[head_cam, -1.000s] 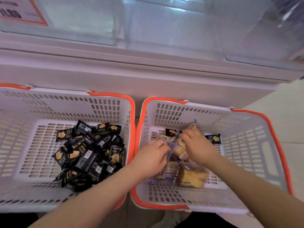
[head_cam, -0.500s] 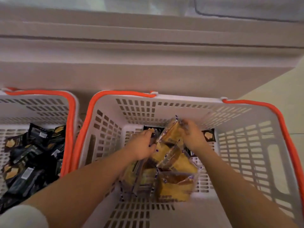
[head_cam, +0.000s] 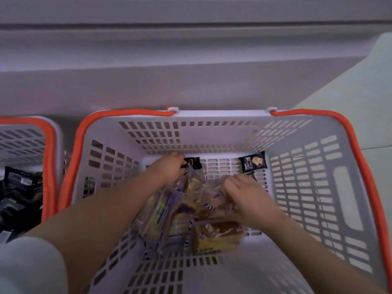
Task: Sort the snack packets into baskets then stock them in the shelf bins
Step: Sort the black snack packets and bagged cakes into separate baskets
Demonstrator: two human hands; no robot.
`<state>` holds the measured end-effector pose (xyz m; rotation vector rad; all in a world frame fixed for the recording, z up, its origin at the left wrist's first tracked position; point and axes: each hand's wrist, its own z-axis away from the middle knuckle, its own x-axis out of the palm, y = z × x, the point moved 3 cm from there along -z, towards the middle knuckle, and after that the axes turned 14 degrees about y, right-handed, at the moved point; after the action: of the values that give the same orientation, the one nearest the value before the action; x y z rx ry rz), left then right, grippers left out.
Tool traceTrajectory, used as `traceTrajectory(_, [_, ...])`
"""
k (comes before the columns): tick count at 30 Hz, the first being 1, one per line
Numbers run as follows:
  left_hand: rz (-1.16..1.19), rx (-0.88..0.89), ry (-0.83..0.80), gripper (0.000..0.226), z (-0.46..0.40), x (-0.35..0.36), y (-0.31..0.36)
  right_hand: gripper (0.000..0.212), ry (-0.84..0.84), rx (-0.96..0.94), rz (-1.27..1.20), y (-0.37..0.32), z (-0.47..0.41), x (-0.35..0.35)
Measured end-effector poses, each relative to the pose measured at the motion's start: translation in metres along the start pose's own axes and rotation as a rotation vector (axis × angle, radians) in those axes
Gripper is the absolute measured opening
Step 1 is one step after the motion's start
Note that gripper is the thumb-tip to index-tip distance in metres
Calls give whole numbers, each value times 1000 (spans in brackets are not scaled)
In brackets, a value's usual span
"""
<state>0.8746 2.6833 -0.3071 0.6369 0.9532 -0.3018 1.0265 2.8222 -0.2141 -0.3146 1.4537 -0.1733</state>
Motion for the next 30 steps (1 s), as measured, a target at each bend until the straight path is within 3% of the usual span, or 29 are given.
traceTrajectory(3, [-95, -23, -88, 36, -3, 6, 1, 70, -120, 64, -71, -7, 11, 5])
traceTrajectory(5, [-34, -43, -134, 31, -1, 6, 2, 84, -177, 89, -146, -9, 9, 7])
traceTrajectory(9, [174, -11, 203, 28, 12, -23, 16, 60, -84, 261, -402, -11, 8, 12])
traceTrajectory(12, [274, 207, 349, 25, 38, -42, 37, 36, -25, 429, -540, -13, 15, 24])
traceTrajectory(14, [222, 350, 302, 28, 52, -43, 47, 33, -78, 539, -718, -16, 19, 33])
traceTrajectory(16, [78, 429, 169, 35, 57, -32, 52, 33, -91, 729, -1061, -13, 20, 31])
traceTrajectory(18, [-36, 452, 49, 40, 56, -20, 51, 29, 64, 918, -1150, 9, 22, 27])
traceTrajectory(21, [-144, 497, 62, 44, 55, -11, 50, 22, 282, 1000, -600, 55, 30, 29])
traceTrajectory(23, [-197, 510, 70, 47, 55, -3, 47, 27, 174, 847, -316, 75, 29, 41])
traceTrajectory(26, [-211, 442, 32, 53, 58, 7, 39, 57, -146, 480, 6, 83, 23, 70])
traceTrajectory(28, [-159, 386, 28, 54, 58, 10, 33, 64, -184, 315, 200, 84, 16, 80])
traceTrajectory(30, [-100, 350, 63, 54, 56, 10, 30, 58, -165, 199, 310, 83, 9, 82])
